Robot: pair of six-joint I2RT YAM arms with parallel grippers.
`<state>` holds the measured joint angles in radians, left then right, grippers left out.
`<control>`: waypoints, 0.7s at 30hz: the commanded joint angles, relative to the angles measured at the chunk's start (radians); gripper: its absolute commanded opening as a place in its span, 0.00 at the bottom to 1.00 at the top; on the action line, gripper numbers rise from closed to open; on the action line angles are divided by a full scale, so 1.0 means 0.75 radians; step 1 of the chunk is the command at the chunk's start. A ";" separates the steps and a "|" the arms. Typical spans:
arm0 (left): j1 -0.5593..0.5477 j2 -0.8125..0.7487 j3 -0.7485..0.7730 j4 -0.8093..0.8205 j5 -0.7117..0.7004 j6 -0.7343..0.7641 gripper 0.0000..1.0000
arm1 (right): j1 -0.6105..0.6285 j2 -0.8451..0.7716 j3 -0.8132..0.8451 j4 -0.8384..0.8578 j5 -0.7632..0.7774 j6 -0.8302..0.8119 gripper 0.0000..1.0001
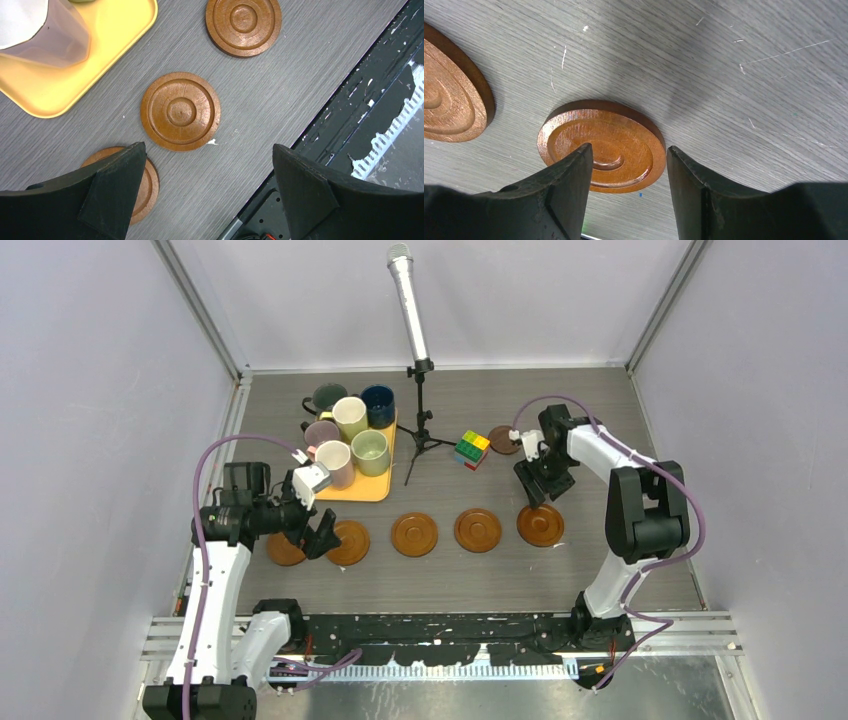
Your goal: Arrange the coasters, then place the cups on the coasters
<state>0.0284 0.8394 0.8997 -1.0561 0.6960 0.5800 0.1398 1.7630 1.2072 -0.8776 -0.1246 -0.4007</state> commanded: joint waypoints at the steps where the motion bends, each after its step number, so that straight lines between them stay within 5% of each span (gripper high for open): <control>1: -0.001 -0.013 0.024 0.009 0.010 -0.002 1.00 | -0.009 0.007 -0.023 0.005 -0.012 -0.010 0.60; 21: -0.001 -0.001 0.026 0.015 0.022 -0.008 1.00 | -0.019 -0.055 -0.142 -0.031 -0.004 -0.062 0.52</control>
<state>0.0284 0.8394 0.8997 -1.0557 0.6964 0.5797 0.1287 1.7508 1.1255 -0.8890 -0.1230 -0.4244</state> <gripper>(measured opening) 0.996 0.527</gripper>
